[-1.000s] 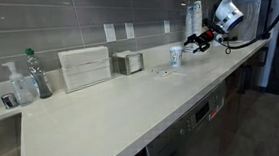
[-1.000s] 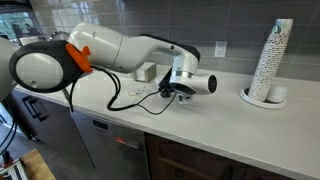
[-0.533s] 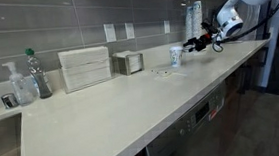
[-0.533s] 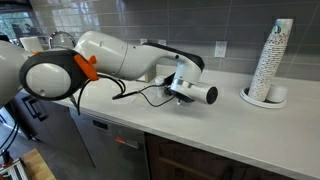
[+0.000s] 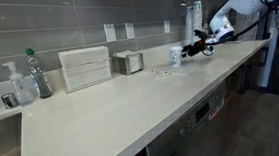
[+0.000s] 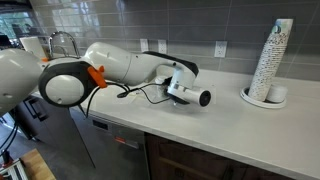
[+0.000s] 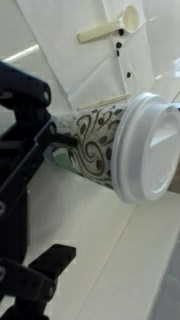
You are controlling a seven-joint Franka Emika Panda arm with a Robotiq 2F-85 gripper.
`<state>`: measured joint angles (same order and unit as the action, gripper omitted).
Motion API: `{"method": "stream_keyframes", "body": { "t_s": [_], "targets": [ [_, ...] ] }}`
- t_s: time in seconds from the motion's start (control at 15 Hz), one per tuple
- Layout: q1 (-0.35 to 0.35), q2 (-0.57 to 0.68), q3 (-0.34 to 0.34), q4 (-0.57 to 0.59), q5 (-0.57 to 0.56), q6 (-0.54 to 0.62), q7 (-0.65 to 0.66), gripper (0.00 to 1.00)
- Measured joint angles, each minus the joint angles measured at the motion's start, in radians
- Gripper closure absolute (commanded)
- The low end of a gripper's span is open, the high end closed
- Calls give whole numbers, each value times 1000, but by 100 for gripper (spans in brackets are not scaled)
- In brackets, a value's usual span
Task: Place the cup next to the sink
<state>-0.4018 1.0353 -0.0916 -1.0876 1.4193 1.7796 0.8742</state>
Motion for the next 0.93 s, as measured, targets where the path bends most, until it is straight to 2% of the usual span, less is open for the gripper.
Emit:
{"method": "stream_keyframes", "body": {
  "t_s": [0.6,0.93],
  "targets": [
    [-5,-4,2,2,-2,-2,1,0],
    [0,14,2,2,-86,-79,28,0]
  ]
}}
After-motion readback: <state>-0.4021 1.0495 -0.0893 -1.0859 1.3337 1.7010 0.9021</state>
